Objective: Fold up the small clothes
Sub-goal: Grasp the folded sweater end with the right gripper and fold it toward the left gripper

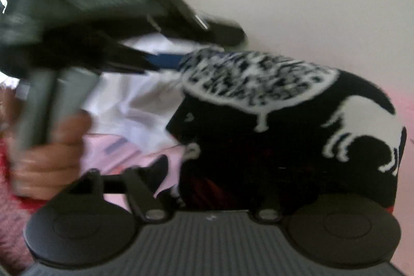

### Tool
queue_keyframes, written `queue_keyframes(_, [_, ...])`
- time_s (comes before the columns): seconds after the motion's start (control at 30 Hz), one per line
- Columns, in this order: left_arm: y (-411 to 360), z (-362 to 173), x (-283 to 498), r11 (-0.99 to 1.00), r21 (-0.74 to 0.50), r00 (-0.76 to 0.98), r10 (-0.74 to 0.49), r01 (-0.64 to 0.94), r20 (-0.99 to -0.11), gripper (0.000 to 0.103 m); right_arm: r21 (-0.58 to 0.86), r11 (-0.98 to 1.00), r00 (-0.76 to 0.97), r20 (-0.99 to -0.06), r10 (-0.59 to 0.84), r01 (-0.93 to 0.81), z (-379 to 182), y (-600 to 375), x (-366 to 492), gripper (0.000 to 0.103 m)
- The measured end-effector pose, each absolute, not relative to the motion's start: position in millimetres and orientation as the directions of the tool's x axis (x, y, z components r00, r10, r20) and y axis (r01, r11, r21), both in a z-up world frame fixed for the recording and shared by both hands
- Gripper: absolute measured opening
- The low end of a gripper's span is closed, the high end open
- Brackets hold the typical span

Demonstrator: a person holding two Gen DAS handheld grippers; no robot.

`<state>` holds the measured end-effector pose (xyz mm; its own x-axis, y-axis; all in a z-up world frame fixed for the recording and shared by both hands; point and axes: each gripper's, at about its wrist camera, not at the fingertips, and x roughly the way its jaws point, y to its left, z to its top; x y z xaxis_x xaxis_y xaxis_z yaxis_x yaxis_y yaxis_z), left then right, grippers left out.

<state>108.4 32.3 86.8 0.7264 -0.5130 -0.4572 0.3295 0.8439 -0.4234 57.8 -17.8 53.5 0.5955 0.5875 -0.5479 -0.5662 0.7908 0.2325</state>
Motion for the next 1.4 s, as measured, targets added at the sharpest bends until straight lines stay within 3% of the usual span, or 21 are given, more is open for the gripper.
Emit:
queue_keyframes(0.07, [32, 84, 109, 0.847, -0.421, 0.721, -0.510, 0.325, -0.469, 0.078, 0.196, 0.796, 0.616, -0.537, 0.576, -0.573, 63, -29, 44, 0.058])
queue_keyframes(0.2, [38, 86, 107, 0.846, -0.434, 0.733, -0.503, 0.310, -0.458, 0.078, 0.104, 0.811, 0.711, -0.425, 0.560, -0.576, 93, -59, 12, 0.057])
queue_keyframes(0.33, [43, 86, 109, 0.840, -0.454, 0.729, -0.507, 0.297, -0.461, 0.081, -0.050, 0.875, 0.832, -0.339, 0.439, -0.482, 112, -80, 11, 0.066])
queue_keyframes(0.43, [43, 93, 101, 0.839, -0.437, 0.748, -0.510, 0.324, -0.425, 0.096, -0.058, 0.867, 0.818, -0.369, 0.442, -0.494, 109, -83, 39, 0.067])
queue_keyframes(0.6, [29, 90, 102, 0.832, -0.412, 0.712, -0.540, 0.371, -0.450, 0.103, -0.110, 0.811, 0.756, -0.450, 0.475, -0.575, 93, -67, 84, 0.074])
queue_keyframes(0.7, [18, 87, 102, 0.833, -0.379, 0.685, -0.549, 0.403, -0.478, 0.103, -0.045, 0.834, 0.720, -0.531, 0.447, -0.550, 89, -79, 113, 0.055])
queue_keyframes(0.87, [-12, 83, 90, 0.856, -0.245, 0.685, -0.512, 0.455, -0.518, 0.103, 0.219, 0.875, 0.652, -0.595, 0.470, -0.431, 98, -128, 135, 0.041])
queue_keyframes(0.9, [-19, 82, 87, 0.857, -0.215, 0.687, -0.507, 0.469, -0.521, 0.101, 0.241, 0.875, 0.647, -0.597, 0.475, -0.420, 101, -136, 133, 0.040])
queue_keyframes(0.97, [-34, 80, 80, 0.854, -0.147, 0.692, -0.494, 0.498, -0.526, 0.081, 0.277, 0.874, 0.648, -0.589, 0.483, -0.400, 106, -142, 127, 0.035])
queue_keyframes(1.0, [-41, 80, 76, 0.844, -0.123, 0.683, -0.500, 0.521, -0.532, 0.052, 0.293, 0.874, 0.653, -0.582, 0.485, -0.388, 110, -148, 123, 0.034])
queue_keyframes(1.03, [-44, 81, 73, 0.833, -0.118, 0.670, -0.511, 0.541, -0.538, 0.038, 0.306, 0.873, 0.658, -0.575, 0.487, -0.379, 113, -152, 119, 0.033])
queue_keyframes(1.13, [-36, 88, 69, 0.771, -0.215, 0.598, -0.610, 0.600, -0.520, 0.023, 0.300, 0.872, 0.663, -0.567, 0.490, -0.387, 127, -164, 100, 0.032])
queue_keyframes(1.3, [6, 86, 91, 0.608, -0.530, 0.435, -0.794, 0.591, -0.425, 0.019, 0.261, 0.860, 0.597, -0.632, 0.495, -0.438, 141, -181, 86, 0.032])
queue_keyframes(1.37, [16, 78, 98, 0.654, -0.534, 0.470, -0.756, 0.536, -0.455, 0.020, 0.262, 0.850, 0.560, -0.657, 0.504, -0.458, 133, -178, 97, 0.035])
queue_keyframes(1.4, [18, 75, 100, 0.692, -0.515, 0.503, -0.722, 0.505, -0.475, 0.027, 0.267, 0.853, 0.562, -0.658, 0.501, -0.448, 129, -176, 103, 0.038])
